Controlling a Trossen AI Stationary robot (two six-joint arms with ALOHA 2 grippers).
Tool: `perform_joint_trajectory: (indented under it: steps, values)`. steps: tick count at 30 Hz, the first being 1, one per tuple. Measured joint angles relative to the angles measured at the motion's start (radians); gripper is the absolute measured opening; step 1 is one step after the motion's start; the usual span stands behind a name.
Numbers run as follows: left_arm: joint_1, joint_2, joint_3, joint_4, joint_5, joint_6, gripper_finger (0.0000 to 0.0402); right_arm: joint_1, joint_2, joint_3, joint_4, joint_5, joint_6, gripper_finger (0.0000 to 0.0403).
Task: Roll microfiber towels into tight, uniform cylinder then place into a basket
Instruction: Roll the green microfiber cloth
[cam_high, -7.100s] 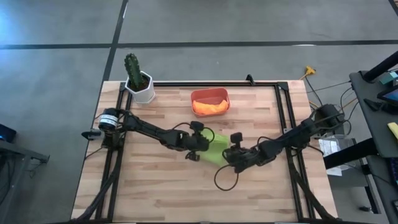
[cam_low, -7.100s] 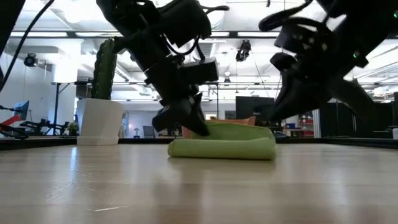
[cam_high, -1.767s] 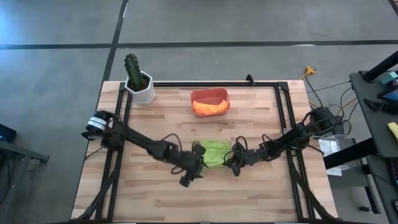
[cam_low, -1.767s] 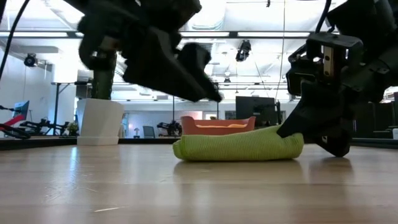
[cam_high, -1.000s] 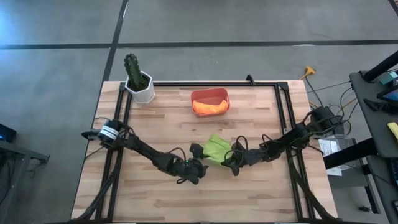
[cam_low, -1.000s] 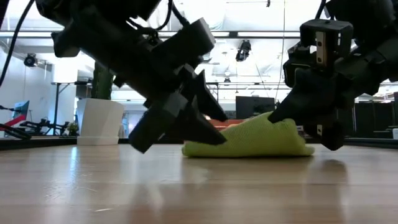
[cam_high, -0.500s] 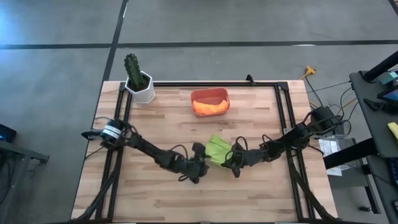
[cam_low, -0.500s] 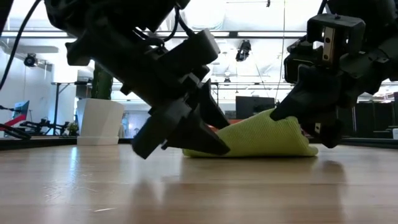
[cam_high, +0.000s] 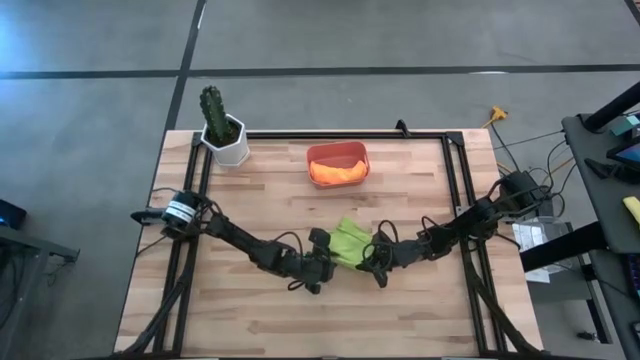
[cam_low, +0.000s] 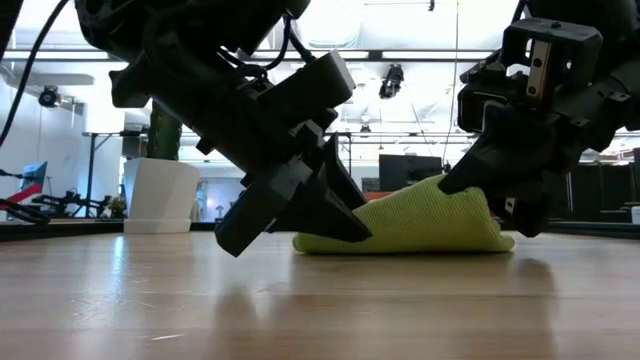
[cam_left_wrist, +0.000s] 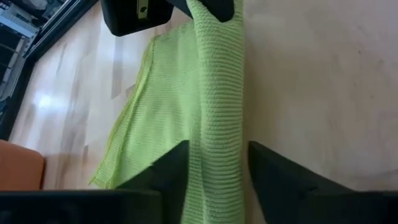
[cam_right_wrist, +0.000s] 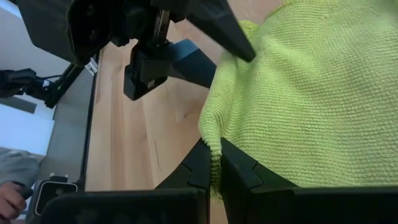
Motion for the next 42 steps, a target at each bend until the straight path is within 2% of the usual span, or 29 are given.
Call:
perform_joint_trajectory:
  steps: [6, 10, 13, 16, 22, 26, 29, 35, 42]
  values:
    - [0.001, -0.001, 0.003, -0.006, 0.029, 0.000, 0.0043, 0.000, -0.001, 0.000, 0.000, -0.014, -0.002, 0.0013]
    - [0.008, -0.002, 0.016, -0.025, 0.078, -0.001, 0.0005, 0.000, -0.001, 0.000, 0.000, -0.022, -0.010, 0.0013]
    - [0.018, -0.002, 0.039, -0.072, 0.117, -0.005, 0.0006, 0.001, -0.001, 0.000, 0.003, -0.047, -0.040, 0.0013]
    - [0.037, -0.002, 0.092, -0.181, 0.227, -0.051, 0.0003, 0.002, -0.001, 0.000, 0.006, -0.075, -0.086, 0.0013]
    - [0.118, -0.002, 0.208, -0.363, 0.637, -0.200, 0.0002, 0.002, -0.005, 0.000, 0.010, -0.155, -0.191, 0.0013]
    - [0.171, -0.002, 0.236, -0.386, 0.819, -0.258, 0.0001, 0.004, -0.013, 0.004, 0.009, -0.207, -0.244, 0.0013]
    - [0.210, -0.002, 0.233, -0.386, 0.885, -0.303, 0.0001, 0.019, -0.021, 0.010, 0.010, -0.223, -0.303, 0.0013]
    - [0.254, 0.008, 0.215, -0.366, 0.910, -0.341, 0.0001, 0.063, -0.023, 0.031, -0.009, -0.199, -0.512, 0.0013]
    - [0.255, 0.072, 0.270, -0.394, 1.011, -0.374, 0.0001, 0.075, -0.028, 0.081, -0.192, -0.178, -0.699, 0.0028]
